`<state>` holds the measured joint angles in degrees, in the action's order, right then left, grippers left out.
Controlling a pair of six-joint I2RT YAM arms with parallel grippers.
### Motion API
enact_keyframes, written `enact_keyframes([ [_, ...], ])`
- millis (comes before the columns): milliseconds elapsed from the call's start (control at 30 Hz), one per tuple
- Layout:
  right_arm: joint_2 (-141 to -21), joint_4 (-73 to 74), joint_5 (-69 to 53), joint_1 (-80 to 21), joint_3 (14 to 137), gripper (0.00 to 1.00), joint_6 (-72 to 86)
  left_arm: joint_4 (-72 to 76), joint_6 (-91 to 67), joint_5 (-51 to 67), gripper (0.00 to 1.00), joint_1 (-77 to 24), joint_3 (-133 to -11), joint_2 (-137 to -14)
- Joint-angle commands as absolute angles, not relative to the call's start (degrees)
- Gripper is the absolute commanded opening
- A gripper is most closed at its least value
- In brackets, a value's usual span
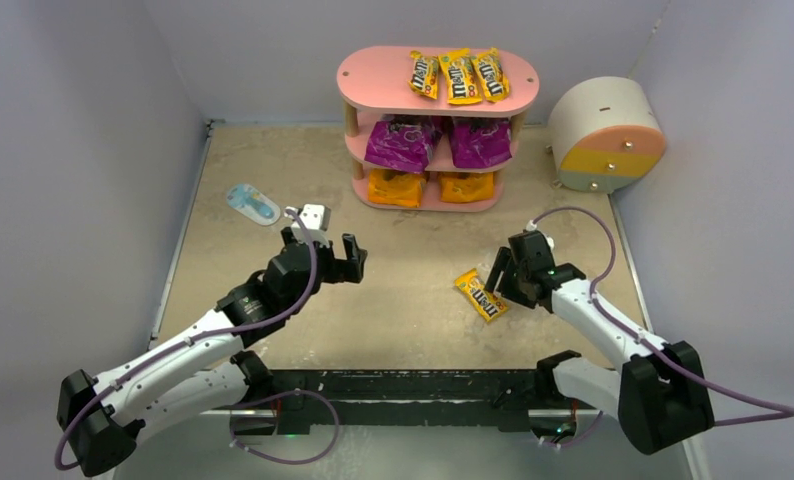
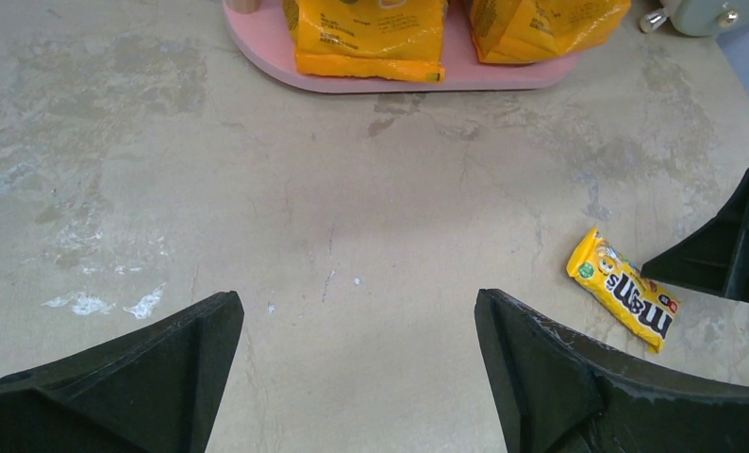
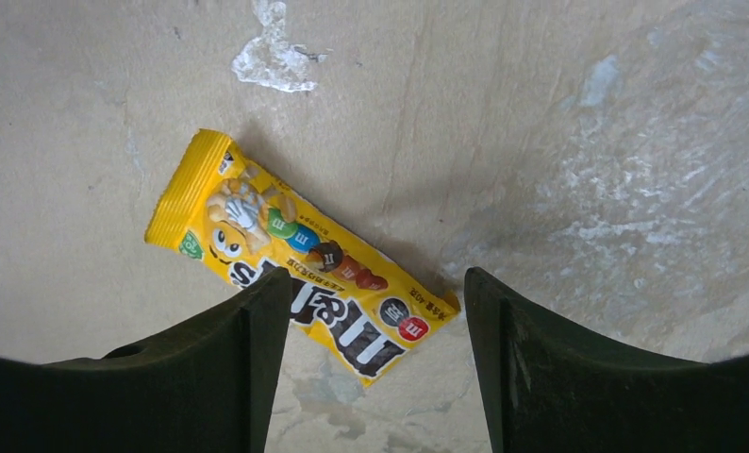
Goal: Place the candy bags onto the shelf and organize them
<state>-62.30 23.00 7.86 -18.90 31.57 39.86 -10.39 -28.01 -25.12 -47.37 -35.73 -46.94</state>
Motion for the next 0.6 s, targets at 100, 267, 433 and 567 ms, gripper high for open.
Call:
enact_keyframes([
  [100, -61.4, 17.3, -1.4, -18.0, 28.2, 0.69, 34.1, -9.0, -28.7, -23.3, 1.00, -47.3, -37.9, -47.8],
  [267, -61.6, 14.8, -6.9, -18.0, 26.8, 0.68, 32.7, -9.0, -28.5, -22.3, 1.00, -47.3, -38.6, -49.0],
  [433, -62.6, 12.3, -12.0, -18.0, 26.9, 0.64, 29.8, -9.1, -29.0, -21.4, 1.00, -47.3, -38.5, -49.0],
  [567, -61.8, 11.3, -12.5, -18.0, 25.5, 0.59, 29.9, -9.1, -29.4, -20.9, 1.00, -47.3, -38.5, -48.8],
])
